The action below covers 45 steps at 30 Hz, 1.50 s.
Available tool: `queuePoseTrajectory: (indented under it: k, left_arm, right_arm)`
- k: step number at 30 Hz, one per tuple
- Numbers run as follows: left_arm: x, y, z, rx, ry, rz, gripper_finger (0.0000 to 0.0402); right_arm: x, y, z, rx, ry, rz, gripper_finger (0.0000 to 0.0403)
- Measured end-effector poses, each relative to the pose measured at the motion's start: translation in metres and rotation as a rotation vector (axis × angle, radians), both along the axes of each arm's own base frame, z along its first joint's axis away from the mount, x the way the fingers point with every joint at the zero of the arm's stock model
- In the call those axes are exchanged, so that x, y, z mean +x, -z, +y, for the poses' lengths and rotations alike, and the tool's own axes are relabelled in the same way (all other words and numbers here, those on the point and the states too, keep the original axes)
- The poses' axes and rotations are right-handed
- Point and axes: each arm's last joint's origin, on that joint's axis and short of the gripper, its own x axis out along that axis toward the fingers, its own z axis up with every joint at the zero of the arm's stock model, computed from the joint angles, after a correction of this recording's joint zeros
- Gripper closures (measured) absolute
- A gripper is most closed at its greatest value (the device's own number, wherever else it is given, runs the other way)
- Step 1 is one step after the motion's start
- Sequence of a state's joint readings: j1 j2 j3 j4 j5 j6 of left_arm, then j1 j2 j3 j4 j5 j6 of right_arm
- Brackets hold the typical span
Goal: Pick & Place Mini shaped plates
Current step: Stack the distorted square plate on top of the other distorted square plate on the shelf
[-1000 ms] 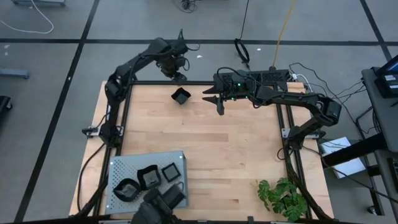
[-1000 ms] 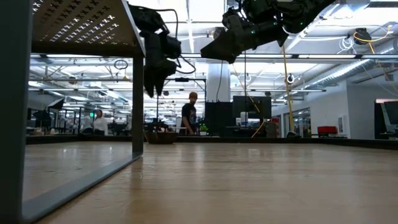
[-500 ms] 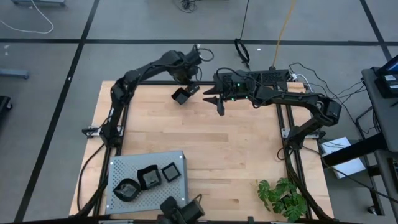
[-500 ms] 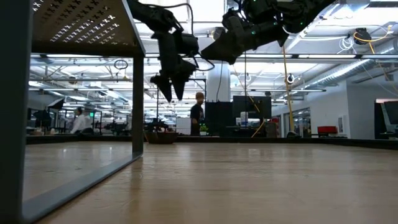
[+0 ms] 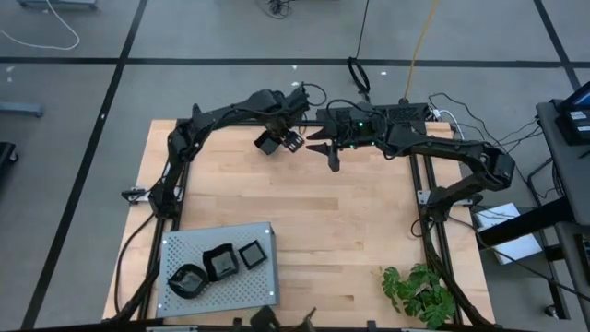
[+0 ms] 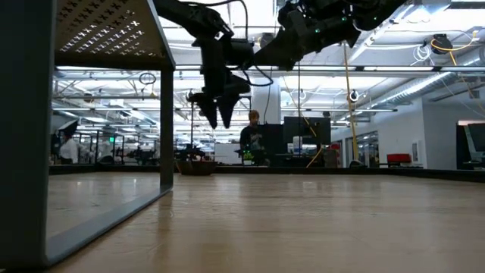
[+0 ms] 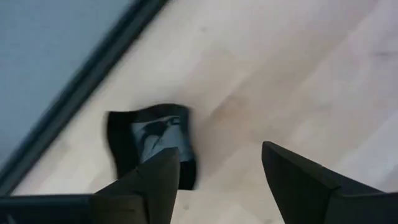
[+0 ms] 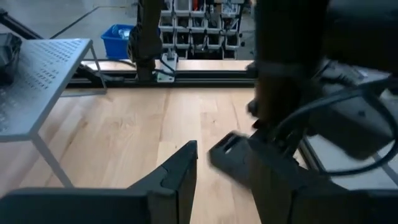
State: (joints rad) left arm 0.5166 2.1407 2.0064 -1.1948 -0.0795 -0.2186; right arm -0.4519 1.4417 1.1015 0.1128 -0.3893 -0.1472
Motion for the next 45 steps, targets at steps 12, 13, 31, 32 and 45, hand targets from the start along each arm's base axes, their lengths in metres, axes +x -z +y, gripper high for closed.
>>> queuePoseTrajectory:
  k: [12,13,31,32,45]
  left_arm:
    - [0.018,0.036,-0.016,0.045,-0.159,-0.089,0.0157]
    - [0.019,0.042,-0.017,0.036,-0.164,-0.102,0.0158]
    - [0.0,0.077,-0.01,0.028,-0.299,-0.019,0.016]
    - [0.0,0.079,-0.011,0.026,-0.3,-0.014,0.016]
    - [-0.01,0.101,-0.014,-0.016,-0.335,0.02,0.016]
  right_arm:
    - [-0.03,-0.012,0.014,-0.032,-0.033,0.126,0.0277]
    - [-0.033,-0.013,0.016,-0.027,-0.035,0.143,0.0277]
    - [-0.068,-0.019,0.033,-0.083,-0.034,0.033,0.0277]
    - [-0.069,-0.016,0.034,-0.089,-0.033,0.022,0.0277]
    - [-0.075,-0.012,0.037,-0.088,-0.025,-0.025,0.0277]
